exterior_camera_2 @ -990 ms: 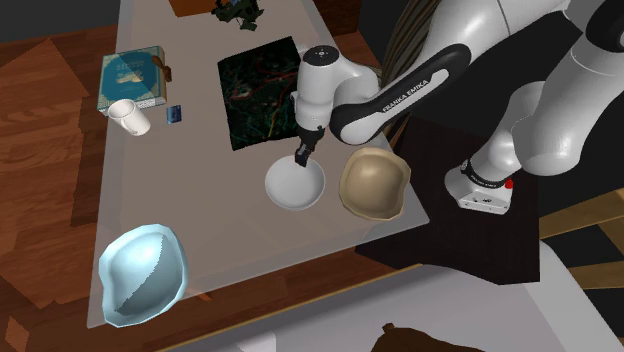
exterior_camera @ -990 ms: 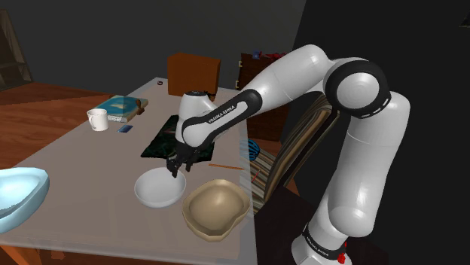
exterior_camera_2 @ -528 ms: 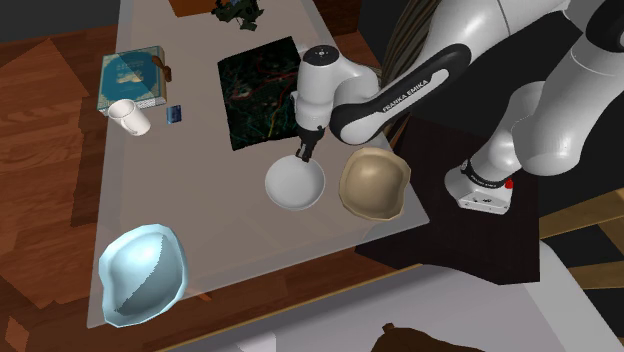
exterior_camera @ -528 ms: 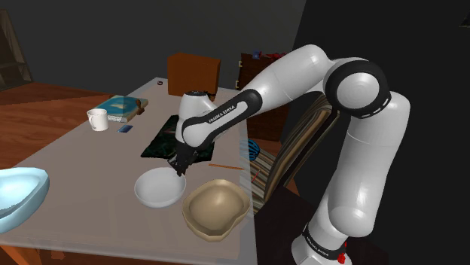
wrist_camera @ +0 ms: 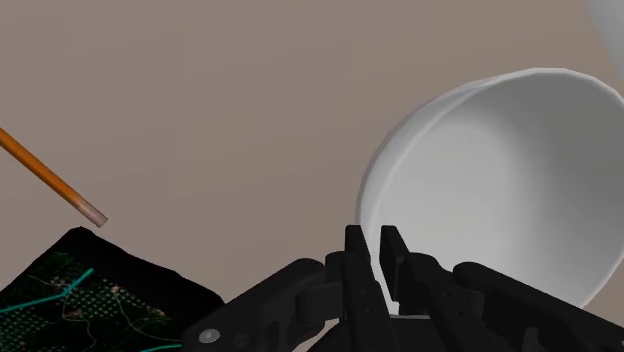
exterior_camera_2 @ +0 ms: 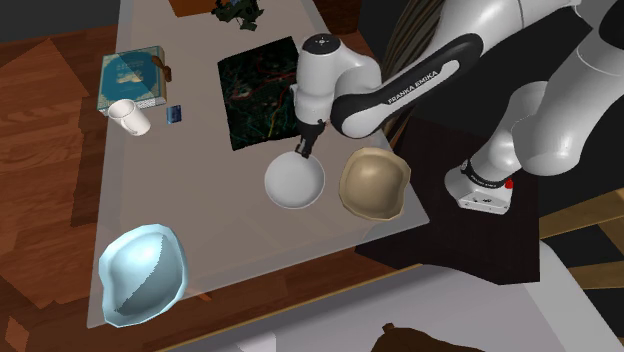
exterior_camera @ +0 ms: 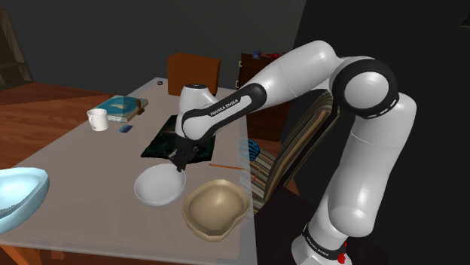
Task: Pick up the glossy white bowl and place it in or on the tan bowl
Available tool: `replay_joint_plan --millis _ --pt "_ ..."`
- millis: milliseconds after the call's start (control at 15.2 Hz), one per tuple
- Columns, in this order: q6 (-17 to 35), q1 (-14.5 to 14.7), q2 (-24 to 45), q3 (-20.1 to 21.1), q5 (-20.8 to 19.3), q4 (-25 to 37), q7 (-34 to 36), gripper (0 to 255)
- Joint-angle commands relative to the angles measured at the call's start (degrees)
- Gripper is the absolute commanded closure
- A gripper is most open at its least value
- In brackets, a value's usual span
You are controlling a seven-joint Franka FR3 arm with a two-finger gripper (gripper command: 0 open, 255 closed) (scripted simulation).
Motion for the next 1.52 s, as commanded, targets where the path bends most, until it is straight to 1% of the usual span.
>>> replay_joint_plan --millis 0,726,1452 --pt "-1.67 -0.12 -1.1 -0.03 0.16 0.59 -0.14 255" --pt "-9.77 -0.3 -5.42 -0.06 0.56 4.39 -0.02 255" --pt "-17.96 -0.43 -8.36 -0.19 0.7 9.69 0.26 255"
